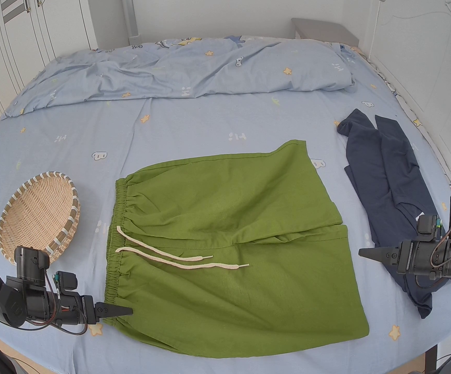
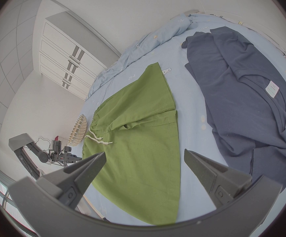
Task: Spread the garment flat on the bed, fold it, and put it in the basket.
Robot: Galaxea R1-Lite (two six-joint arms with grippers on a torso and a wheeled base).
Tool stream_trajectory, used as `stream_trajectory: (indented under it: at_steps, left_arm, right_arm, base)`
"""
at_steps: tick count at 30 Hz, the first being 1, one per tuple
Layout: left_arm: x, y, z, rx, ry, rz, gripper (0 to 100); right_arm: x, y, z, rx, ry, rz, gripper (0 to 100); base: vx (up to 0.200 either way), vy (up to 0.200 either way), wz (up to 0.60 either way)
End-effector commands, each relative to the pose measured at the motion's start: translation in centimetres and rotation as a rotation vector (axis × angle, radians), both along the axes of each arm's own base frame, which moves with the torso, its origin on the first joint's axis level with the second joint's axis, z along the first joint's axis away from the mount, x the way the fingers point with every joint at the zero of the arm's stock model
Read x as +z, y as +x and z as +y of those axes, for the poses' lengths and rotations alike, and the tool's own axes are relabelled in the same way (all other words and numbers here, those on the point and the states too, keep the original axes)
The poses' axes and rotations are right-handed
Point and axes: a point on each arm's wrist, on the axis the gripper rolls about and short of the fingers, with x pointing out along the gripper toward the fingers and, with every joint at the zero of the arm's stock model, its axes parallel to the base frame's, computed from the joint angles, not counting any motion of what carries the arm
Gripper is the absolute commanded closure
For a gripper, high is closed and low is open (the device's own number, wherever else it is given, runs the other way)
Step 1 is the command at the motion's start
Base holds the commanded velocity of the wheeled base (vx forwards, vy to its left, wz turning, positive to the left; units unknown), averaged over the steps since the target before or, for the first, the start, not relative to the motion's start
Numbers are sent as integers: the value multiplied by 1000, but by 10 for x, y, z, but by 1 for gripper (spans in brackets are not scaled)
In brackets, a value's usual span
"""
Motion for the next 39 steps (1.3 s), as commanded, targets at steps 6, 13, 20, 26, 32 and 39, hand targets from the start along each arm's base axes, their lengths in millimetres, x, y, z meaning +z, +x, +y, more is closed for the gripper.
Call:
stream_trajectory:
  at_steps: [6, 13, 20, 26, 32, 39]
  left_arm:
    - [-13, -1, 0, -15, -42, 57, 100]
    - [-10, -17, 6, 15, -43, 54, 100]
    - [-5, -23, 15, 71, -37, 22, 100]
    - [-7, -23, 24, 97, -20, 11, 100]
    - [-9, -22, 24, 93, -22, 19, 100]
    - [-10, -22, 24, 91, -23, 24, 100]
  right_arm:
    - [-2, 0, -1, -4, 1, 10, 0]
    - [-11, -8, -2, -2, -10, 45, 0]
    - [-35, -27, -4, 3, -23, 159, 0]
    - [-77, -46, -1, 87, -93, 363, 0]
    - [-96, -50, 2, 196, -134, 421, 0]
    - [-97, -52, 4, 263, -59, 440, 0]
  base:
    - [0, 0, 0]
    - [0, 0, 0]
    - [0, 0, 0]
    - [0, 0, 0]
    - [0, 0, 0]
    - [0, 0, 0]
